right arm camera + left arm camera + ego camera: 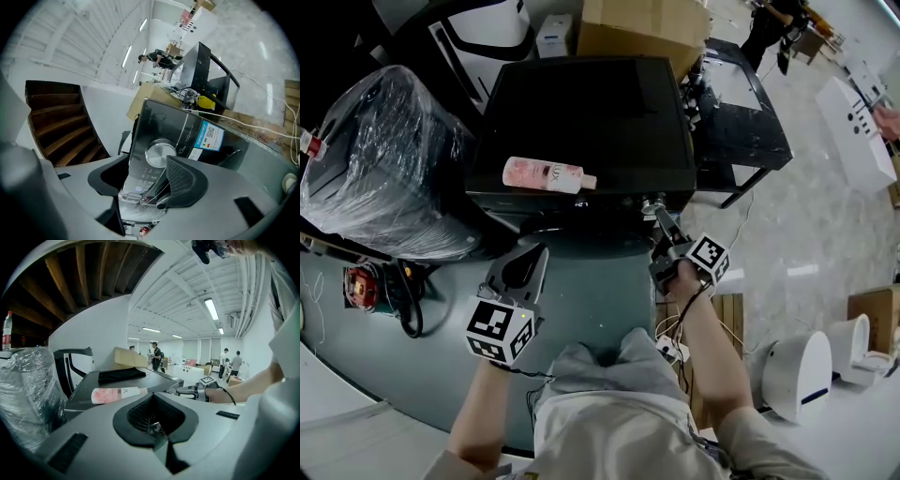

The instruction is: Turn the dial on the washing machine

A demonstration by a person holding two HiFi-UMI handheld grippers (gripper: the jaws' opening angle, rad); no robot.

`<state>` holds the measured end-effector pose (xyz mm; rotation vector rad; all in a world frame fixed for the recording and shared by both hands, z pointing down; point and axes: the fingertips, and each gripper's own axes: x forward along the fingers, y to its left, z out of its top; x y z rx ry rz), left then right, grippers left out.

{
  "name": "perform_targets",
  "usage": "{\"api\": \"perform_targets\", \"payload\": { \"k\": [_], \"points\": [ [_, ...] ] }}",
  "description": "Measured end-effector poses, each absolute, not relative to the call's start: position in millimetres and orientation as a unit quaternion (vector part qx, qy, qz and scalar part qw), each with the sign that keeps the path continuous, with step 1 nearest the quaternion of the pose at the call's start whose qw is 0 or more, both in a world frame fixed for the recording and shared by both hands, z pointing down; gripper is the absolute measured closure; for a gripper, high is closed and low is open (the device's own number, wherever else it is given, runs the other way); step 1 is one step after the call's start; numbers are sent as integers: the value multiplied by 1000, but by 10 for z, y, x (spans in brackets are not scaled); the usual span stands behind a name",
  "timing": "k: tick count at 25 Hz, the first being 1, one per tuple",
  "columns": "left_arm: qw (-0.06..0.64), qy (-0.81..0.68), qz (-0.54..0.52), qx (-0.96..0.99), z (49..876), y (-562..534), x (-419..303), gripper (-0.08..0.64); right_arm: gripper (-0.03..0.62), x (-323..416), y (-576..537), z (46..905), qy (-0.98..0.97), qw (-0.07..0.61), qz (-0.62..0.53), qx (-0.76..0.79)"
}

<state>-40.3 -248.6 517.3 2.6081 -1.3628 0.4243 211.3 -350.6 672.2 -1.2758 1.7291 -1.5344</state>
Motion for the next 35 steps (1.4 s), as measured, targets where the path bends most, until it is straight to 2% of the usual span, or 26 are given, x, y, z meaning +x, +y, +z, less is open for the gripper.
{"api": "perform_targets", "payload": {
  "k": [2, 7, 11, 14, 16, 21, 30, 35],
  "points": [
    [84, -458, 140, 874, 5067, -2448, -411, 541, 341, 2111, -3425, 6538, 648, 240, -553, -466],
    [88, -461, 136, 872, 4863, -2353, -413, 541, 491, 2010, -3260, 5937, 698, 213, -513, -452],
    [81, -463, 134, 873, 4627, -2288, -436, 541, 532, 1896, -3124, 5397, 757, 162, -447, -449],
    [71, -471, 130, 869, 4415, -2262, -509, 541, 554, 1882, -3042, 5030, 799, 79, -342, -488],
    [63, -479, 130, 866, 4286, -2243, -562, 541, 560, 1876, -2964, 4796, 817, 26, -268, -511],
    [47, -497, 135, 856, 4002, -2211, -633, 541, 563, 1732, -2784, 4287, 848, -29, -170, -501],
    [16, -509, 132, 851, 3571, -2112, -619, 541, 563, 1309, -2389, 3376, 886, -65, -26, -458],
    [-24, -505, 135, 852, 3296, -2002, -560, 541, 565, 1216, -2130, 2894, 895, -48, 37, -442]
  ]
}}
